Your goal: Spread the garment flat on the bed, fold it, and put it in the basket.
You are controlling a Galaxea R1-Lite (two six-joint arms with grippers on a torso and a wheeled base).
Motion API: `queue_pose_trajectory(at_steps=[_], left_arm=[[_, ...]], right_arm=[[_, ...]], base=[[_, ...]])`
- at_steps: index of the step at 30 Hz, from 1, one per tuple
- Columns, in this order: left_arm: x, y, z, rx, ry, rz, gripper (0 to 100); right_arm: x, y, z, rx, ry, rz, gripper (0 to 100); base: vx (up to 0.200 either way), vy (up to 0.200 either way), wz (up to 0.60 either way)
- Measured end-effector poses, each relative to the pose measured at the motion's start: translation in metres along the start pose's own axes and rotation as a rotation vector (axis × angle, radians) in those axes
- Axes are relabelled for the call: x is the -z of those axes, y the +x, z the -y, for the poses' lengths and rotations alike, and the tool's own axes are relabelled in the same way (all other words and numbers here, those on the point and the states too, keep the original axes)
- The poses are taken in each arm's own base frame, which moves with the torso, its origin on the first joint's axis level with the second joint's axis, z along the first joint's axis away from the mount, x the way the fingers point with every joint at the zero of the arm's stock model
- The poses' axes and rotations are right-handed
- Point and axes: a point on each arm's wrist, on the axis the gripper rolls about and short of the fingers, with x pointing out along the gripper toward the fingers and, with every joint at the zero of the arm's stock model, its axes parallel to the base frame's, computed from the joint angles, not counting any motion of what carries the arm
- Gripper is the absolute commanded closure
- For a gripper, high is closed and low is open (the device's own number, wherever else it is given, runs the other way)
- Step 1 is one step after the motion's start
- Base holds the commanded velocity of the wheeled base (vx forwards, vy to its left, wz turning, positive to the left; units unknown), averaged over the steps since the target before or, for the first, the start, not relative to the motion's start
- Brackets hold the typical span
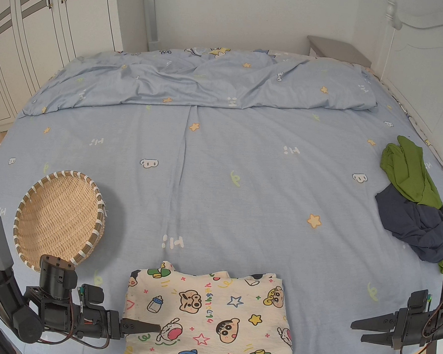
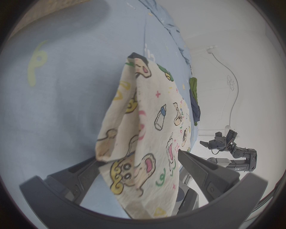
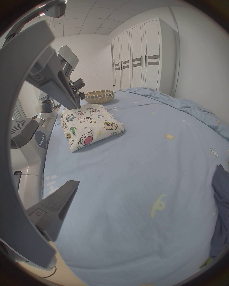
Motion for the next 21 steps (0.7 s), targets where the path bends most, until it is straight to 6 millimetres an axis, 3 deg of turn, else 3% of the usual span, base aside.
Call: queue_pose_trajectory(at_steps=[12,21], left_arm=[[0.003,0.031,0.01,0.076,0.041,-0.033,0],[-0.005,0.044,0.02,0.176,-0.047,0.034,0]], right_arm=[[0.001,0.001,0.001,0.001,0.001,-0.006,0],[0.001,0.001,0.001,0.001,0.002,-0.007,0]], base=[[0.0,0.0,0.0],[0.0,0.0,0.0]])
